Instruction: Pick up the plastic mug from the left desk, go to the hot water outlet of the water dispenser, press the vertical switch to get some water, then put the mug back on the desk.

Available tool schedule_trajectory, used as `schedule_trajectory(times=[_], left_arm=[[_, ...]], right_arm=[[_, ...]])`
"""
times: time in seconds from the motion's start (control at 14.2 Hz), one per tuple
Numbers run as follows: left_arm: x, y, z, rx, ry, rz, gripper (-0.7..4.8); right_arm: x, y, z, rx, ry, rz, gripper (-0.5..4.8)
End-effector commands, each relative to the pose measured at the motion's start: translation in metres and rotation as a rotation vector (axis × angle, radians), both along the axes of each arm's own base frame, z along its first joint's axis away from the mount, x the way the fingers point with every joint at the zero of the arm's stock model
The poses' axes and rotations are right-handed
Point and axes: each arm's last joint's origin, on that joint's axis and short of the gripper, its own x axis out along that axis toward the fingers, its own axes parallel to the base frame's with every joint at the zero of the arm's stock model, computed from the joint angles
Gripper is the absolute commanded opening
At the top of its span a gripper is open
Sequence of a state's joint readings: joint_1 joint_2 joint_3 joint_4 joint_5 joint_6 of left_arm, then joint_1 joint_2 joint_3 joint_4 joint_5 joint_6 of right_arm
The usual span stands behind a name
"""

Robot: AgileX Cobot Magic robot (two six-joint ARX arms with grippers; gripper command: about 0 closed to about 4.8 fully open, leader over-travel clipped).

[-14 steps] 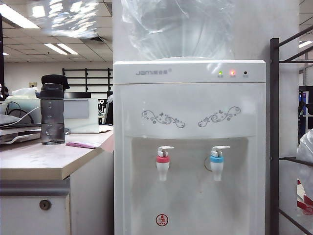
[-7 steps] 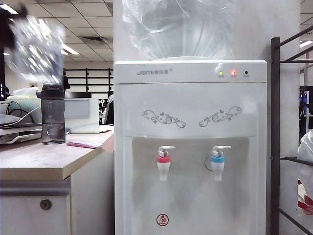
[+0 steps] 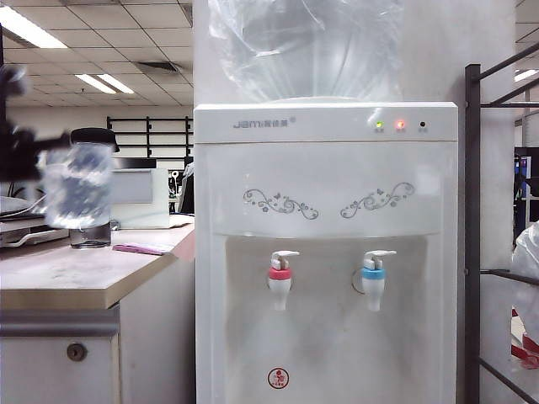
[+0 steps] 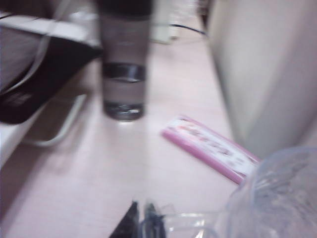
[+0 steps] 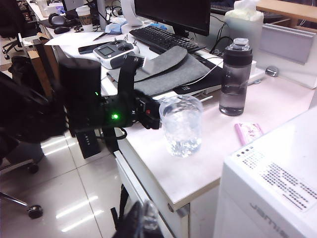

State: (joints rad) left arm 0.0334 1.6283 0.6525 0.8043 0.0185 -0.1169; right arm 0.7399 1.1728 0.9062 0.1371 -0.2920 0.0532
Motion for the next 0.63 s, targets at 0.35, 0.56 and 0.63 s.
schedule_trajectory(times=[0.35,0.56,0.63], left_arm=[[0.040,0.018,-0.045,-0.067,-0.016,0.088,-0.05],[0.042,0.018,-0.059,-0.066,0.007,0.096,-0.02],[0.042,0.018,-0.059,-0.066,0.002,0.096,0.67]], right_arm=[[0.005,0.005,-0.006,-0.027,0.017,0.002,-0.01],[0.007,0.007,-0.009,-0.036,0.026,0.002,-0.01],[0.007,0.007,-0.009,-0.036,0.026,0.003,-0.01]])
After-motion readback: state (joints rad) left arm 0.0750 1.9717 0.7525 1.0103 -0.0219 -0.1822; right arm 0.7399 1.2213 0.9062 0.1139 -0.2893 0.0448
